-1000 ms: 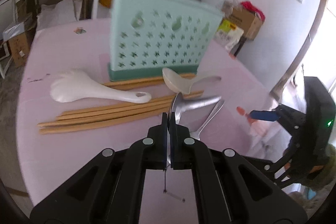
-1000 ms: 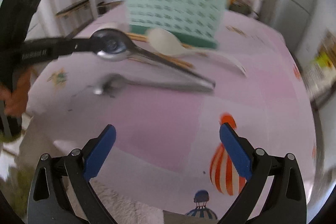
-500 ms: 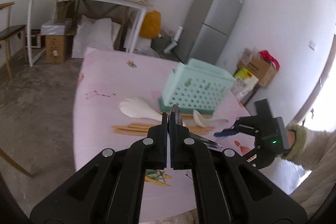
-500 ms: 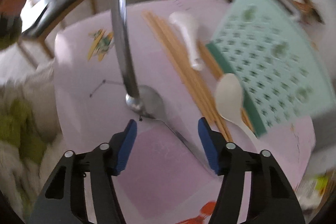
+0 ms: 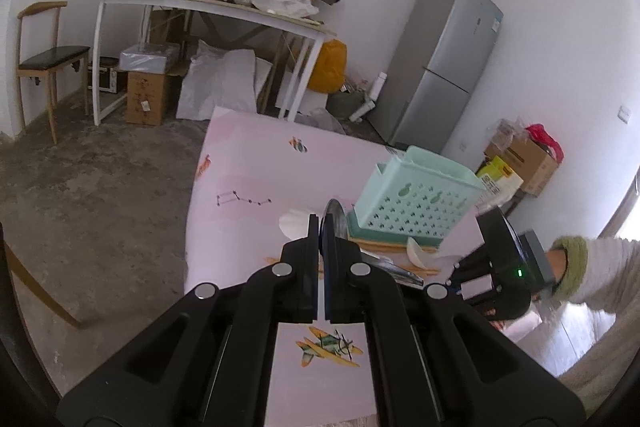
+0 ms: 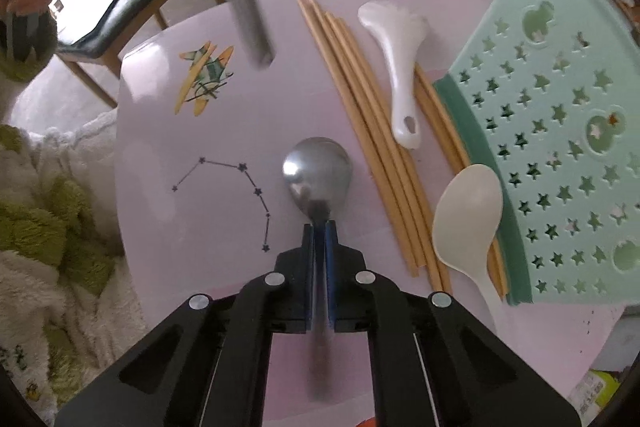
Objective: Organize utensils
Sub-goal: 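Lower the left tool's spoon into the green holder and open while right carries its spoon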
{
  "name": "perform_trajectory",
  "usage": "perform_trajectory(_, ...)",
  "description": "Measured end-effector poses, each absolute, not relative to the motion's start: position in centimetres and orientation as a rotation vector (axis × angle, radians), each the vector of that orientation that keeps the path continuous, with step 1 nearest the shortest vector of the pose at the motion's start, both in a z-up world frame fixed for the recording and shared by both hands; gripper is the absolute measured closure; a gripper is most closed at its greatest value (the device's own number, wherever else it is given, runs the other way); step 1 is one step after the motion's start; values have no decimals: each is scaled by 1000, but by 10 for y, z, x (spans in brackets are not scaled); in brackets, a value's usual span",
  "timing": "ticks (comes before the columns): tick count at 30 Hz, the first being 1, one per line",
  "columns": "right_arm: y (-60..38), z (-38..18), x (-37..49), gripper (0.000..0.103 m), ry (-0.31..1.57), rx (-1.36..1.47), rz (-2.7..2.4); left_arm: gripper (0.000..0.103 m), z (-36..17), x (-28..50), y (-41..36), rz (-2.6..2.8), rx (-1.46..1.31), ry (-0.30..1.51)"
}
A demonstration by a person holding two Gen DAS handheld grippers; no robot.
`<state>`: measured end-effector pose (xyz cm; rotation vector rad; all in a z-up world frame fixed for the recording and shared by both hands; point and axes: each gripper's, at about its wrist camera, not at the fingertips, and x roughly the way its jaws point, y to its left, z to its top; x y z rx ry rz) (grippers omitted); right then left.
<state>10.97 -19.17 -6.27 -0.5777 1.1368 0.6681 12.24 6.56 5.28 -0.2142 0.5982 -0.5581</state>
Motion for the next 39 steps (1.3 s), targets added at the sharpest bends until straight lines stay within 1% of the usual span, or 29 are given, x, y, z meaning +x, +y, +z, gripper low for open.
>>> perform_trajectory(6, -202, -48, 93, 98, 1032, -468, 590, 103, 79, 132, 65, -554, -219, 545)
perform_trajectory(13, -234, -12, 71, 98, 879, -237, 477, 103, 127, 164, 37, -565, -189, 448)
perform_trajectory(15, -249, 2, 63, 98, 825, -151, 438, 103, 140, 173, 22, -557, -142, 417)
perform_trajectory(19, -281, 30, 49, 98, 720, 3, 378, 103, 155, 190, -23, -515, 38, 367)
perform_trajectory(25, -319, 71, 33, 98, 537, 198, 338, 103, 145, 206, -91, -478, 320, 355)
perform_trajectory(30, -342, 100, 21, 99, 399, 262, 339, 103, 124, 215, -133, -462, 493, 387)
perform_trajectory(31, -343, 105, 20, 101, 380, 265, 340, 103, 120, 218, -138, -453, 516, 389)
perform_trajectory(35, -350, 124, 14, 101, 289, 269, 342, 102, 104, 226, -154, -479, 523, 452)
perform_trajectory(39, -353, 130, 21, 101, 258, 266, 339, 102, 86, 237, -161, -516, 461, 539)
